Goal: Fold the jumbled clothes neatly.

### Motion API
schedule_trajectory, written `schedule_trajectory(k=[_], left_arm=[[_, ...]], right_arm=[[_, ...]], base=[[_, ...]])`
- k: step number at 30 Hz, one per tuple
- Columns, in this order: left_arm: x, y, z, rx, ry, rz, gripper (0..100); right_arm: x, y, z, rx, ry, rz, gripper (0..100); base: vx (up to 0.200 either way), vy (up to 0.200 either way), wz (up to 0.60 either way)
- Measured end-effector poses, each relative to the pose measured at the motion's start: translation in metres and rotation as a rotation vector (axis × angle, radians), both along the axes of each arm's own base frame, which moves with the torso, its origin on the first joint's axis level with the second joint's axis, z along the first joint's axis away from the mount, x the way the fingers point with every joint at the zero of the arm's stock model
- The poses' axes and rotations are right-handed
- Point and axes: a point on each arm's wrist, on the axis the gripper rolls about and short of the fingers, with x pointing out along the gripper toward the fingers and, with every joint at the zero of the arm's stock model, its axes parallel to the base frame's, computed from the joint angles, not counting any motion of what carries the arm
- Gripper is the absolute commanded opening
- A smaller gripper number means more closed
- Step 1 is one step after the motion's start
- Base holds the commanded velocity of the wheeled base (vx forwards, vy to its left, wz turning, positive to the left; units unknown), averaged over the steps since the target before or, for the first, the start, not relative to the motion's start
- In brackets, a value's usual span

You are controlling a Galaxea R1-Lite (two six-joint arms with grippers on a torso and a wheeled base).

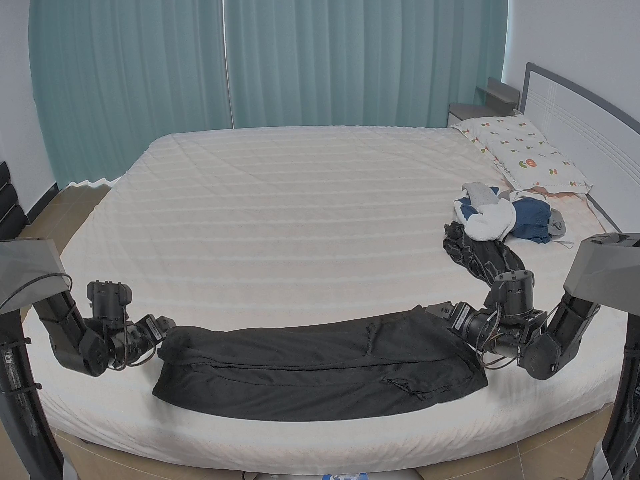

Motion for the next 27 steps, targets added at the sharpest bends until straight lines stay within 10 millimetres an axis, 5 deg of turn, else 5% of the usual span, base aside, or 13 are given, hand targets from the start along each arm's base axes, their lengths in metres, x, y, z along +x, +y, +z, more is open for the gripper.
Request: schedule_trajectory(k=[9,23,24,27], left_arm=[[0.053,0.009,0.022,-0.138,0.067,-0.055,100],[0.079,0.008,-0.011,-0.136,0.136,-0.127,100],[0.080,0.008,-0.012,-0.137,0.136,-0.129,0],[0.082,0.007,-0.013,-0.133,0.138,-0.126,0]], right_arm=[[0.031,-0.020,0.004,0.098,-0.023,0.057,100],[0.058,-0.048,-0.027,0.247,0.025,0.004,100],[0.059,-0.050,-0.028,0.250,0.021,-0.001,100],[0.061,-0.052,-0.030,0.251,0.015,-0.005,100]], base=[[0.000,0.000,0.00],[0.000,0.000,0.00],[0.000,0.000,0.00],[0.000,0.000,0.00]])
